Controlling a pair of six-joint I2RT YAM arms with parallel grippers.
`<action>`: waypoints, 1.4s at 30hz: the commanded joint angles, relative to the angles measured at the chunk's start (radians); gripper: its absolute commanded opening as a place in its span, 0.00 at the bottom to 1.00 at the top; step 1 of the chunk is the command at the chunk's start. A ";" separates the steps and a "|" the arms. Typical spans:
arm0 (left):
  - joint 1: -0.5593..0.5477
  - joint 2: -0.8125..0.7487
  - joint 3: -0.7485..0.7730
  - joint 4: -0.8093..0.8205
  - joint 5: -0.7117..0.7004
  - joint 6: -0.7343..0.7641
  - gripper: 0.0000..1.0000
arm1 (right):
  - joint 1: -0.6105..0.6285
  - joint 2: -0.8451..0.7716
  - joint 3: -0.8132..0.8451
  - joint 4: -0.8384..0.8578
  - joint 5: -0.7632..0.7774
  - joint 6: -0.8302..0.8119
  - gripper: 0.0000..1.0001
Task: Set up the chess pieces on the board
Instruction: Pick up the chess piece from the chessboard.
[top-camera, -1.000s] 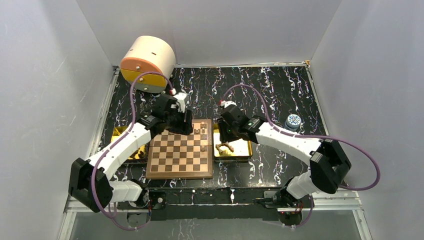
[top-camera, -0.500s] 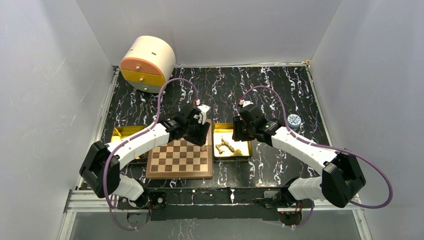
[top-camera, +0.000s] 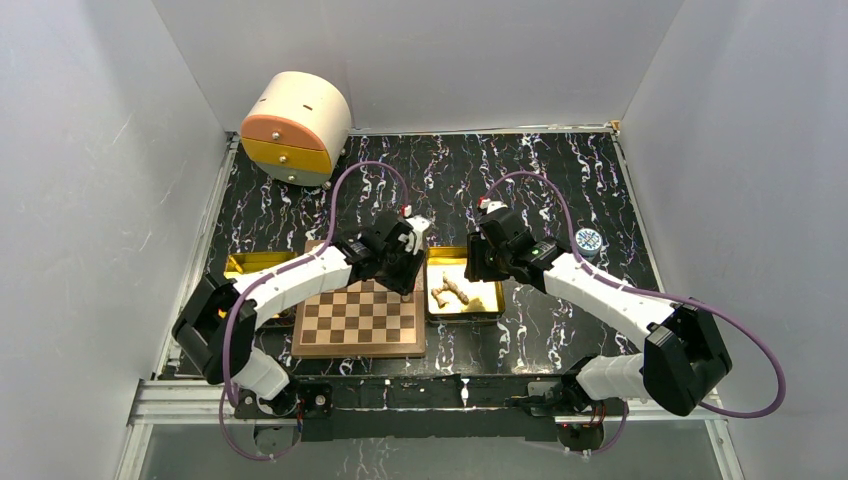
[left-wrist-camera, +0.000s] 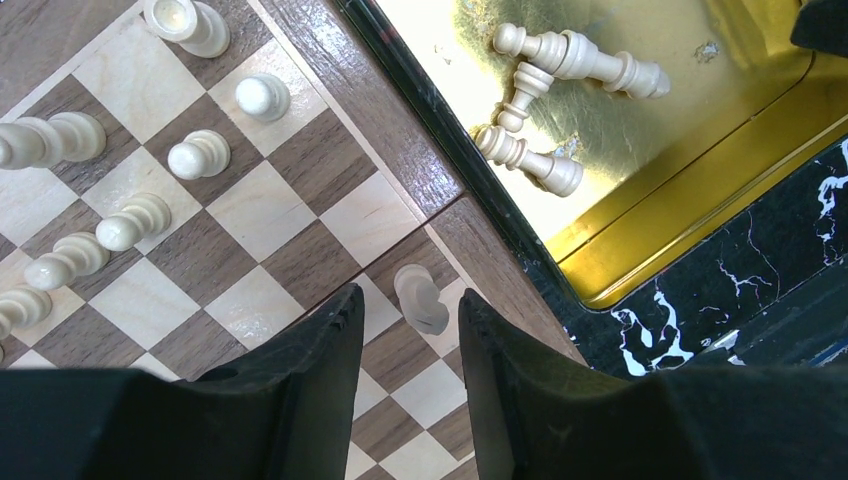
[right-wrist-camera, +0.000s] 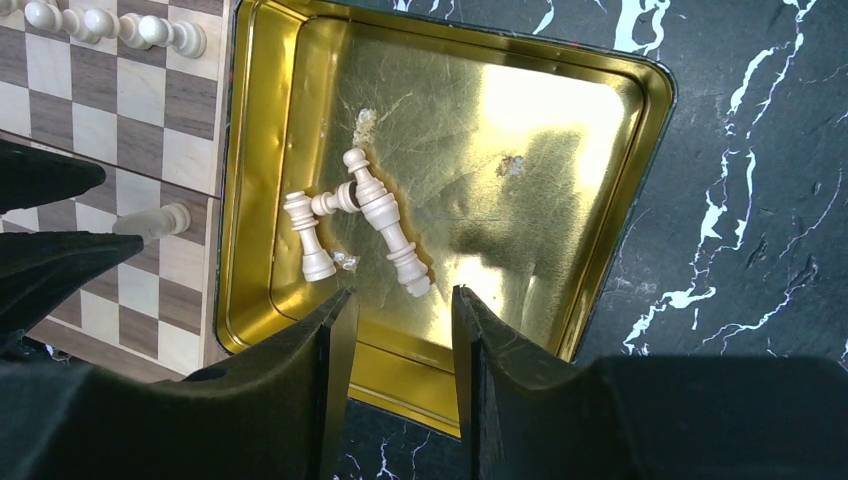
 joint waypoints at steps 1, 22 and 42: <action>-0.009 0.001 -0.001 0.010 0.011 0.018 0.38 | -0.006 -0.025 -0.008 0.041 -0.008 -0.006 0.48; -0.013 0.039 -0.009 -0.018 0.037 0.026 0.33 | -0.008 -0.001 -0.008 0.058 -0.018 -0.009 0.48; -0.019 0.005 -0.004 -0.040 0.033 0.016 0.20 | -0.007 0.007 -0.001 0.062 -0.032 -0.007 0.48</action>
